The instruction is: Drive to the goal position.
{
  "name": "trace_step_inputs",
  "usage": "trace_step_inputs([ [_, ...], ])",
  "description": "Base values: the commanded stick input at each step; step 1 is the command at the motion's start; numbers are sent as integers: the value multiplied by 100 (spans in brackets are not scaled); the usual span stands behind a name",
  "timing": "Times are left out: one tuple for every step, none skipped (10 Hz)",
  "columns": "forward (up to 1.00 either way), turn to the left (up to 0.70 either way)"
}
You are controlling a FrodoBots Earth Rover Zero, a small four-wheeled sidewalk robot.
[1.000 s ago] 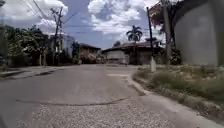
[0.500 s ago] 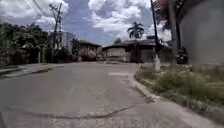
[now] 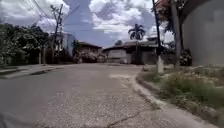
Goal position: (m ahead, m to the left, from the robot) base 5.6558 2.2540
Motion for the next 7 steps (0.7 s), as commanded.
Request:
trace_step_inputs([
  [18, 0],
  [20, 0],
  [19, 0],
  [18, 0],
  [5, 1],
  [2, 5],
  [0, 8],
])
